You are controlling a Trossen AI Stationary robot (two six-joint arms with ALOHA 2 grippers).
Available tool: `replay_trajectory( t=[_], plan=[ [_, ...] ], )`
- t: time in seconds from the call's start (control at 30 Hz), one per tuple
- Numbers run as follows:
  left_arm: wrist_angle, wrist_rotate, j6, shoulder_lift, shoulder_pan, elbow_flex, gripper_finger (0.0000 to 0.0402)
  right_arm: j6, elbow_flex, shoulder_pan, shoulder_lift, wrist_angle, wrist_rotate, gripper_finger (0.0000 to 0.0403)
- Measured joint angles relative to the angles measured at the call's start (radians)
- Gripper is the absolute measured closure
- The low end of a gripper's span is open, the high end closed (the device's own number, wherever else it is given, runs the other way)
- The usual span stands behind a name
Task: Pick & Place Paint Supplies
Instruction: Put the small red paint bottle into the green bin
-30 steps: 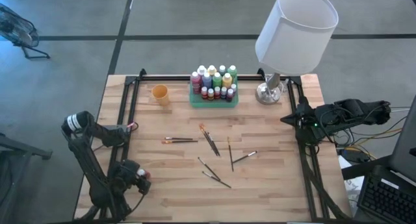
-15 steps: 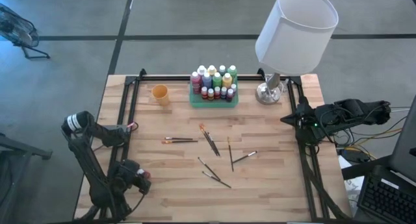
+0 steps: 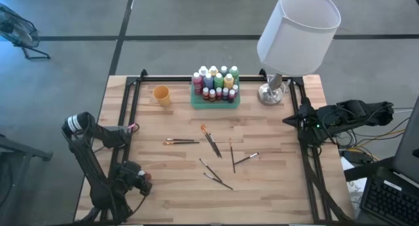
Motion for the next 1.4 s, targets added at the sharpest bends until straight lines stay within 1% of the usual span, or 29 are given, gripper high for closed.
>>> replay_trajectory(
  t=[0.1,0.33,0.63,0.8,0.87,1.03,1.23,1.4],
  plan=[
    [0.000,0.002,0.000,0.000,0.000,0.000,0.0278,0.000,0.000,0.000,0.000,0.000,0.000,0.0394],
    [0.008,0.003,0.002,0.000,0.000,0.000,0.0269,0.000,0.000,0.000,0.000,0.000,0.000,0.0394],
    [0.010,-0.006,0.002,0.000,0.006,0.000,0.0273,0.000,0.000,0.000,0.000,0.000,0.000,0.0394],
    [0.017,-0.035,0.017,0.000,0.034,0.000,0.0273,0.000,0.000,0.000,0.000,0.000,0.000,0.0394],
    [0.017,-0.061,0.035,0.000,0.053,0.000,0.0275,0.000,0.000,0.000,0.000,0.000,0.000,0.0394],
    [0.016,-0.136,0.144,0.001,0.119,0.031,0.0274,0.000,0.000,0.000,0.000,0.000,0.000,0.0394],
    [0.017,-0.176,0.342,0.001,0.231,0.095,0.0273,0.000,0.000,0.000,0.000,0.000,0.000,0.0394],
    [0.021,-0.244,0.487,0.001,0.322,0.140,0.0272,0.000,0.000,0.000,0.000,0.000,0.000,0.0394]
  ],
)
